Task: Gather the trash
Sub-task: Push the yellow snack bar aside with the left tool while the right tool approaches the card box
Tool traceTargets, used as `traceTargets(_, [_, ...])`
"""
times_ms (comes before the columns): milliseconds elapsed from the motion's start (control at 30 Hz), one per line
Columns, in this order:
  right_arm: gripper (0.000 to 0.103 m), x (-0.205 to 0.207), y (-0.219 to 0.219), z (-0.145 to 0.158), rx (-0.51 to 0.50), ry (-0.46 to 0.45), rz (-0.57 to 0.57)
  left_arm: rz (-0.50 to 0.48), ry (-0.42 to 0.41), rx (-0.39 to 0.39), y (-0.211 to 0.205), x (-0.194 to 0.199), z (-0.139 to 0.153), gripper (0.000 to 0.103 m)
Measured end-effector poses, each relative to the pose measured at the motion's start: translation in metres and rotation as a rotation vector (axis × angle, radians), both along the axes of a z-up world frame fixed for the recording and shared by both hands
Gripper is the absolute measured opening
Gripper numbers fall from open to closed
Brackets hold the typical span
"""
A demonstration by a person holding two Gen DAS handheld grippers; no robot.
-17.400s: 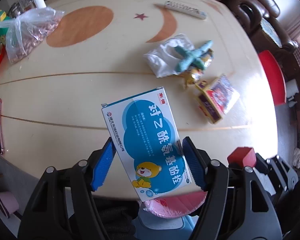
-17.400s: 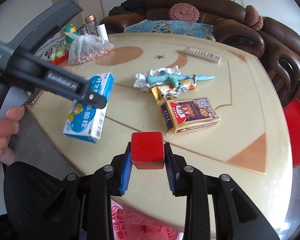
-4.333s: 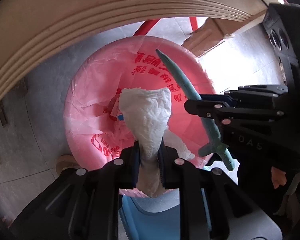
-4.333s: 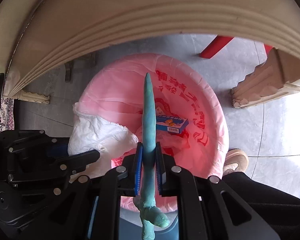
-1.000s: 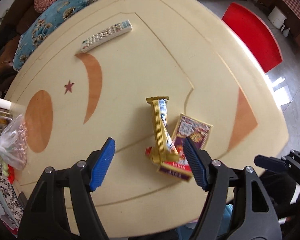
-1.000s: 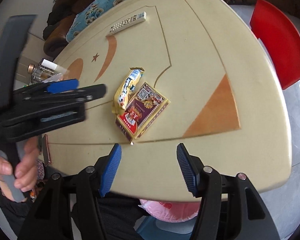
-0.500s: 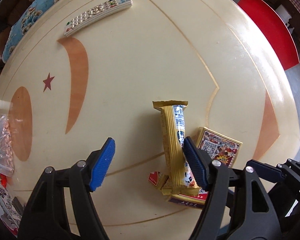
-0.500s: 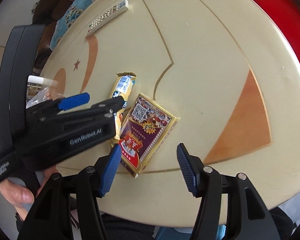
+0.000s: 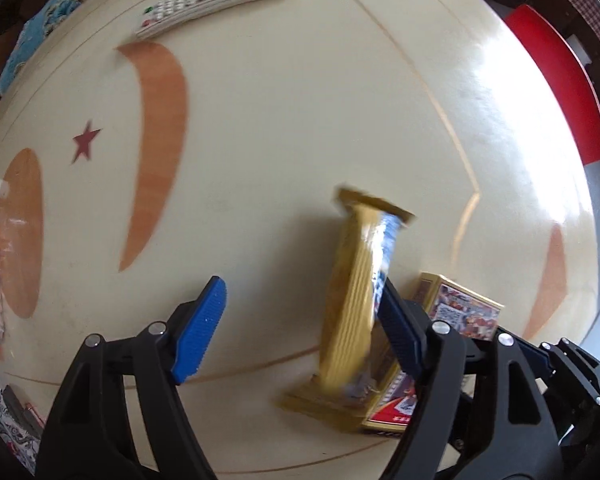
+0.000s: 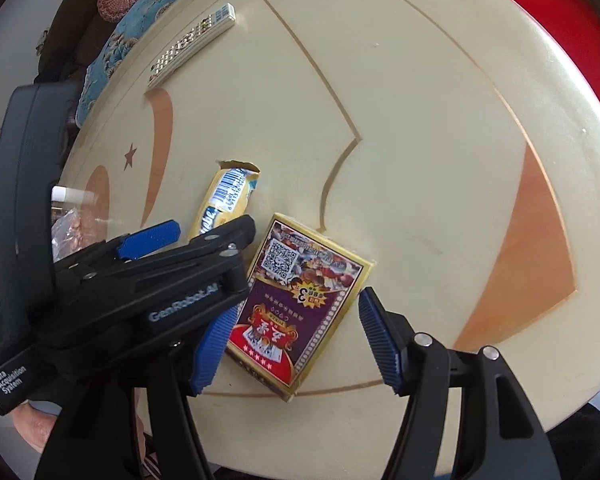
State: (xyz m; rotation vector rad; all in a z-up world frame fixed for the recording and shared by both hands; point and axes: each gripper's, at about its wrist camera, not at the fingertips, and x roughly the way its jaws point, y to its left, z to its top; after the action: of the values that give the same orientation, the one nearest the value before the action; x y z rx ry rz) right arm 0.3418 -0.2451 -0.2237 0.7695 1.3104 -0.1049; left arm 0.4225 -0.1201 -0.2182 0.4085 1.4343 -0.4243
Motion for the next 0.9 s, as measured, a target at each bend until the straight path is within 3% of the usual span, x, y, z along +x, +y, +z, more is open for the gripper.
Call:
traceTargets(100, [0.074, 0.003, 0.01, -0.001, -0.012, -0.011, 0.008, 0.003, -0.006, -0.01, 0.011, 0.001, 0.002, 0.071])
traceTargets(367, [0.085, 0.034, 0.039, -0.003, -0.145, 0.06, 0.1, 0.035, -0.005, -0.059, 0.047, 0.014, 0.005, 0.071])
traceTargets(633, [0.082, 0.034, 0.067, -0.002, -0.305, 0.061, 0.254, -0.019, -0.037, -0.029, 0.056, 0.01, 0.004, 0.072])
traceTargets(800, [0.07, 0.031, 0.06, 0.001, -0.277, 0.073, 0.284, -0.072, -0.043, -0.016, 0.054, 0.013, 0.004, 0.073])
traceTargets(900, [0.069, 0.03, 0.054, 0.001, -0.235, 0.068, 0.298, -0.13, -0.075, 0.009, 0.04, 0.013, 0.007, 0.076])
